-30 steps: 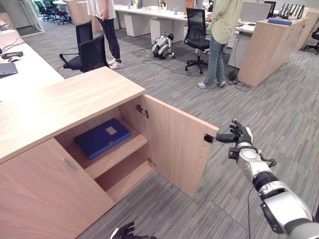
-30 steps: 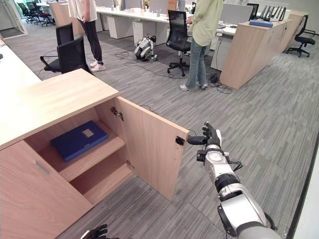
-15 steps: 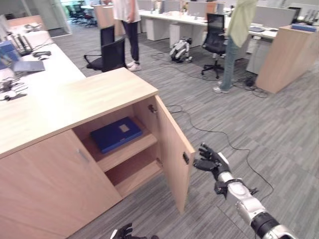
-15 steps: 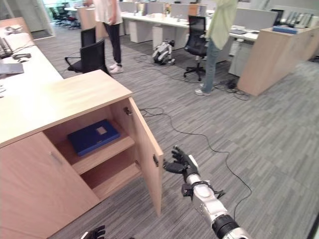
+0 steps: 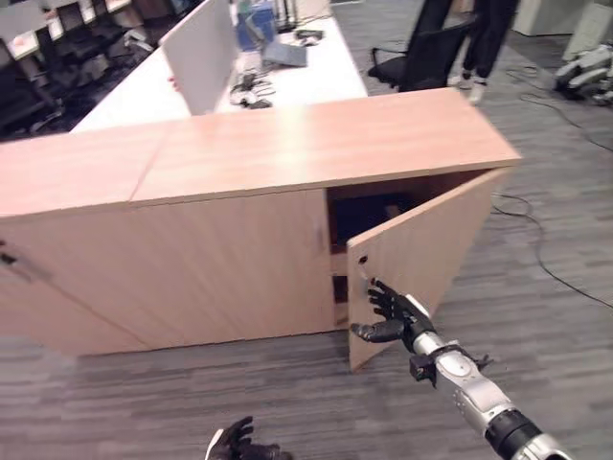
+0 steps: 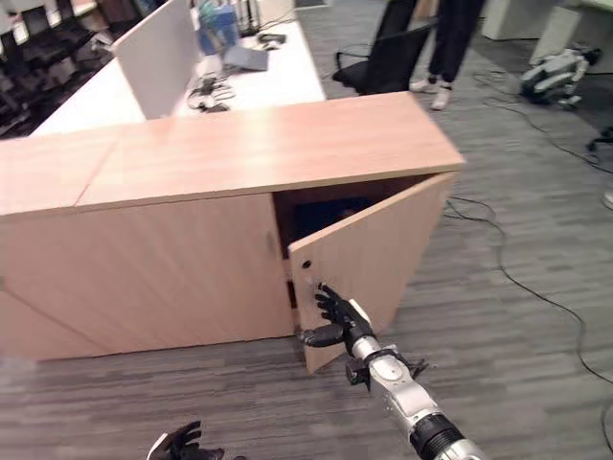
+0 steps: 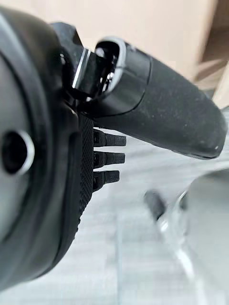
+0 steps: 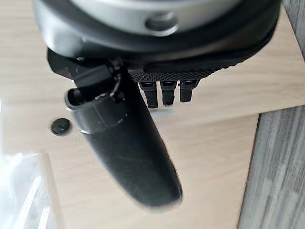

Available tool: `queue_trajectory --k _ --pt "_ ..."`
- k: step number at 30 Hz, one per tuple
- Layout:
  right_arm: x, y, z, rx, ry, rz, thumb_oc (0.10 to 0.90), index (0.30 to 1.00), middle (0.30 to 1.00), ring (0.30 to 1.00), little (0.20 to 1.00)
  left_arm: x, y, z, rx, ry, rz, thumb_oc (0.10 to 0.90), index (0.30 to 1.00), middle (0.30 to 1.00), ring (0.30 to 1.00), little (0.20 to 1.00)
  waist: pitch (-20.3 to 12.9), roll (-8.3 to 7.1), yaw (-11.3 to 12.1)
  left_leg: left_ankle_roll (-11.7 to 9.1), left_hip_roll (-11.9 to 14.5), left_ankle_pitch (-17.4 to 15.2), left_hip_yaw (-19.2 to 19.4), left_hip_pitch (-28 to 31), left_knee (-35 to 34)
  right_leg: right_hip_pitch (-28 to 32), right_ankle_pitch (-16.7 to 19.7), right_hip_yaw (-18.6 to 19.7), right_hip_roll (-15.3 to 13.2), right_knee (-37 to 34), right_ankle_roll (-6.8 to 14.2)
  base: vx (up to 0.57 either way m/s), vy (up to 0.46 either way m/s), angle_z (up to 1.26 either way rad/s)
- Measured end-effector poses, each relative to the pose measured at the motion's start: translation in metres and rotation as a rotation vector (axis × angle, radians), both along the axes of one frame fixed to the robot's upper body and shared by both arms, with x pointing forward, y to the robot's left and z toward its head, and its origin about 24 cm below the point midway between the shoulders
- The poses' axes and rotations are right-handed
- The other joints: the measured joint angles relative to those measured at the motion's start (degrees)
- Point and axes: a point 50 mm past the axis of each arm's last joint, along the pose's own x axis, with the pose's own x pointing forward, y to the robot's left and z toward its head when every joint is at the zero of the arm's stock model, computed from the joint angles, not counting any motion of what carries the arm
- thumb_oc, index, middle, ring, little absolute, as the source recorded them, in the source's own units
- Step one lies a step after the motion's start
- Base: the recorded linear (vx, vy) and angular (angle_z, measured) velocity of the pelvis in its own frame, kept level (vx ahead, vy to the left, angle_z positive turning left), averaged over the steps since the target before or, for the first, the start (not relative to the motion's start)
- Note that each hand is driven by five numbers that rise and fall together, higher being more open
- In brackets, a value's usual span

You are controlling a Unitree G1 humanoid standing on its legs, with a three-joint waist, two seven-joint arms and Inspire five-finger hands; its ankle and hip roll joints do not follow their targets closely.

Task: Put the empty folder in the office cabinet

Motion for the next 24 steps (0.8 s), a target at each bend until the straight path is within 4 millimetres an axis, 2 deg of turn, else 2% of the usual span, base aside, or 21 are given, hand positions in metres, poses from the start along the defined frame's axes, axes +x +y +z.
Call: queue_trajectory --k 2,3,4,5,6,9,10,11,12,13,14,15,16,17,18,19,20,21,22,23,24 --pt "0.009 -0.010 0.002 0.007 -0.003 -0.098 0.800 0.900 0.900 0.900 0.900 -0.001 0.010 0.002 0.027 0.003 0.000 0.800 0.900 0.900 0.900 0.900 0.3 -1.98 1.3 1.6 -2.0 -0.1 -1.5 -0.2 -0.4 -0.2 -0.1 1.1 -2.5 1.9 -0.2 0.03 0.280 0.82" --pt "0.020 -0.014 0.003 0.010 0.007 -0.175 0.800 0.900 0.900 0.900 0.900 -0.005 0.020 0.004 0.053 0.018 0.004 0.800 0.900 0.900 0.900 0.900 0.2 -3.37 2.8 2.5 -3.9 -0.7 -2.1 -0.4 -0.4 -0.2 0.7 2.6 -4.0 2.7 -0.6 0.05 0.294 0.36" --pt "0.024 -0.017 0.004 0.003 0.010 -0.212 0.800 0.900 0.900 0.900 0.900 -0.005 0.024 0.004 0.064 0.025 0.007 0.800 0.900 0.900 0.900 0.900 0.3 -3.53 3.4 2.8 -3.9 -0.9 -2.8 -0.4 -0.4 -0.4 0.6 2.8 -4.6 3.5 -0.5 0.09 0.293 0.36" --pt "0.033 -0.020 0.009 0.013 0.005 -0.277 0.800 0.900 0.900 0.900 0.900 -0.007 0.032 0.006 0.081 0.030 0.027 0.800 0.900 0.900 0.900 0.900 0.2 -3.95 4.1 3.3 -4.6 -1.4 -3.5 -1.3 0.0 -0.7 1.9 2.5 -5.3 4.1 0.4 0.10 0.277 0.24" --pt "0.040 -0.021 0.015 0.017 -0.005 -0.319 0.800 0.900 0.900 0.900 0.900 -0.009 0.038 0.007 0.099 0.034 0.052 0.800 0.900 0.900 0.900 0.900 0.2 -3.91 4.7 3.6 -4.9 -1.5 -3.6 -1.9 0.0 -1.9 2.0 2.6 -6.3 5.9 0.6 0.08 0.196 0.16" --pt "0.042 -0.026 0.017 0.009 -0.014 -0.355 0.800 0.900 0.900 0.900 0.900 -0.015 0.050 0.009 0.130 0.047 0.113 0.800 0.900 0.900 0.900 0.900 0.9 -2.81 4.6 4.1 -5.7 -1.8 -5.0 -1.8 0.1 -2.7 2.8 3.0 -8.0 10.5 1.9 0.09 0.199 0.31" --pt "0.033 -0.039 0.013 -0.008 -0.013 -0.382 0.800 0.900 0.900 0.900 0.900 -0.014 0.053 0.009 0.140 0.055 0.142 0.800 0.900 0.900 0.900 0.900 1.2 -1.38 3.6 4.7 -5.7 -2.2 -8.4 -1.9 0.2 -4.4 3.0 9.2 -8.8 17.5 1.9 0.09 0.128 0.94" --pt "0.027 -0.045 0.010 -0.015 -0.008 -0.393 0.800 0.900 0.900 0.900 0.900 -0.010 0.056 0.011 0.152 0.041 0.148 0.800 0.900 0.900 0.900 0.900 1.4 -0.54 2.5 5.2 -4.9 -2.0 -10.6 -1.9 -0.1 -6.1 0.0 14.4 -8.1 19.5 4.1 0.06 0.076 1.01" --pt "0.026 -0.047 0.010 -0.015 -0.008 -0.393 0.800 0.900 0.900 0.900 0.900 -0.004 0.060 0.014 0.172 0.017 0.150 0.800 0.900 0.900 0.900 0.900 1.6 -0.34 2.1 5.2 -4.3 -1.7 -11.7 -1.9 -0.5 -7.4 -3.7 19.0 -5.6 18.0 5.7 0.15 0.046 0.80" --pt "0.022 -0.047 0.012 -0.006 -0.022 -0.381 0.800 0.900 0.900 0.900 0.900 0.000 0.065 0.018 0.190 0.002 0.161 0.800 0.900 0.900 0.900 0.900 2.3 0.88 1.3 4.6 -2.1 -1.2 -13.9 -2.6 -0.5 -8.2 -7.1 28.1 1.8 11.4 5.1 0.10 0.019 0.51" --pt "0.021 -0.048 0.013 -0.008 -0.026 -0.369 0.800 0.900 0.900 0.900 0.900 0.001 0.067 0.018 0.198 0.002 0.161 0.800 0.900 0.900 0.900 0.900 2.6 1.26 1.0 4.2 -1.4 -0.9 -14.9 -2.7 -0.5 -8.6 -7.2 29.2 4.5 7.5 4.6 0.17 0.035 0.72" --pt "0.015 -0.053 0.013 -0.020 -0.036 -0.332 0.800 0.900 0.900 0.900 0.900 0.007 0.067 0.020 0.198 -0.013 0.153 0.800 0.900 0.900 0.900 0.900 2.7 1.16 -0.2 3.1 -1.1 -0.2 -16.9 -3.5 -0.6 -8.4 -5.8 32.8 8.9 -1.4 3.2 0.07 0.016 0.82" --pt "0.011 -0.057 0.014 -0.025 -0.044 -0.303 0.800 0.900 0.900 0.900 0.900 0.011 0.068 0.021 0.199 -0.022 0.143 0.800 0.900 0.900 0.900 0.900 2.8 -0.41 -1.0 1.8 -2.7 0.7 -18.3 -3.7 -0.8 -7.9 -3.3 33.5 9.8 -7.1 3.0 0.09 0.028 1.18" --pt "0.008 -0.062 0.014 -0.037 -0.058 -0.276 0.800 0.900 0.900 0.900 0.900 0.016 0.065 0.021 0.192 -0.027 0.115 0.800 0.900 0.900 0.900 0.900 3.4 -1.53 -2.9 1.0 -4.3 0.3 -19.9 -3.7 -1.0 -7.0 -0.4 33.1 9.3 -6.6 -0.4 0.05 0.014 0.95" --pt "0.005 -0.065 0.013 -0.057 -0.058 -0.266 0.800 0.900 0.900 0.900 0.900 0.017 0.059 0.019 0.176 -0.026 0.094 0.800 0.900 0.900 0.900 0.900 3.6 -1.82 -2.9 0.4 -4.3 0.4 -20.0 -3.4 -0.6 -7.3 -0.1 31.2 9.1 -6.5 0.0 0.10 0.009 0.71" --pt "-0.004 -0.072 0.012 -0.091 -0.068 -0.238 0.800 0.900 0.900 0.900 0.900 0.020 0.050 0.017 0.148 -0.026 0.049 0.800 0.900 0.900 0.900 0.900 4.0 -1.19 -3.3 0.0 -5.1 -0.6 -19.3 -4.0 2.8 -6.9 -0.3 30.6 9.2 -6.5 -0.3 0.09 -0.013 0.52" --pt "-0.016 -0.086 0.009 -0.147 -0.072 -0.210 0.800 0.900 0.900 0.900 0.900 0.020 0.046 0.016 0.126 -0.016 -0.006 0.800 0.900 0.900 0.900 0.900 3.9 -0.08 -3.5 0.3 -5.6 -2.4 -20.1 -4.0 3.0 -6.3 -0.7 29.8 10.0 -6.5 0.0 0.08 -0.021 0.57" --pt "-0.025 -0.090 0.001 -0.180 -0.033 -0.183 0.800 0.900 0.900 0.900 0.900 0.021 0.047 0.017 0.126 -0.017 -0.016 0.800 0.900 0.900 0.900 0.900 3.9 0.31 -3.8 0.8 -5.4 -2.6 -21.1 -3.2 1.5 -5.7 -1.0 28.9 10.5 -6.4 -0.3 0.03 -0.014 0.55" --pt "-0.036 -0.092 -0.010 -0.204 0.027 -0.161 0.800 0.900 0.900 0.900 0.900 0.020 0.049 0.017 0.133 -0.013 -0.020 0.800 0.900 0.900 0.900 0.900 3.9 0.11 -3.9 0.5 -5.3 -1.9 -21.9 -2.6 0.5 -5.4 -0.9 28.2 10.8 -6.4 -0.5 0.06 -0.023 0.42" --pt "-0.054 -0.092 -0.033 -0.215 0.126 -0.155 0.800 0.900 0.900 0.900 0.900 0.018 0.052 0.018 0.140 -0.014 -0.022 0.800 0.900 0.900 0.900 0.900 3.9 -0.18 -3.9 0.7 -4.9 -0.8 -22.3 -1.7 -0.8 -4.8 -1.3 27.6 11.1 -6.4 -0.6 0.04 -0.017 0.24" --pt "-0.065 -0.090 -0.045 -0.217 0.191 -0.159 0.800 0.900 0.900 0.900 0.900 0.016 0.052 0.018 0.137 -0.012 -0.024 0.800 0.900 0.900 0.900 0.900 4.1 -0.30 -3.9 0.7 -4.9 -0.8 -22.3 -1.4 -0.9 -4.8 -1.4 27.8 11.1 -6.5 -0.7 0.07 -0.054 0.13"
